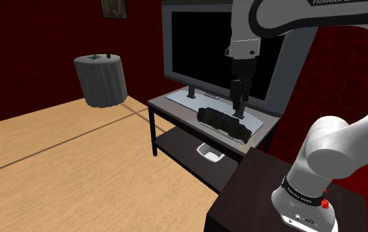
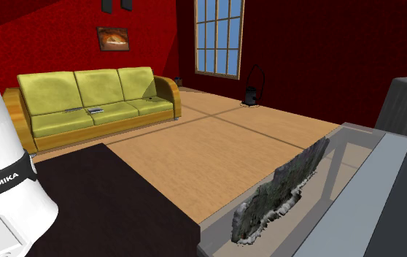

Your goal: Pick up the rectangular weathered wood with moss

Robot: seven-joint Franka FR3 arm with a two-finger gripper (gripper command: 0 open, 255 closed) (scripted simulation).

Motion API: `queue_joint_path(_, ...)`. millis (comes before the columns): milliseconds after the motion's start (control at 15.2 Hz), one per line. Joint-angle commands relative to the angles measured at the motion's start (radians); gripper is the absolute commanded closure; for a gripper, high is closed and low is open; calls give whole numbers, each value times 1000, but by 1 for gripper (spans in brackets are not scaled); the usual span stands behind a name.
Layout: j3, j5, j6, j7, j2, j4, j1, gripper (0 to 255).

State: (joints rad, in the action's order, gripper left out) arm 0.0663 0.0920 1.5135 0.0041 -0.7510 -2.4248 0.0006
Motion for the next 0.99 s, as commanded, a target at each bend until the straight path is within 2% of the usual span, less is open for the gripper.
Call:
queue_joint_path(0,0,0,0,0,0,0,0,0)
queue_joint_path(462,-109,-69,193,-118,119,-51,-59,0)
queue_joint_path(924,-216,-103,384,-235,302,-36,-106,0)
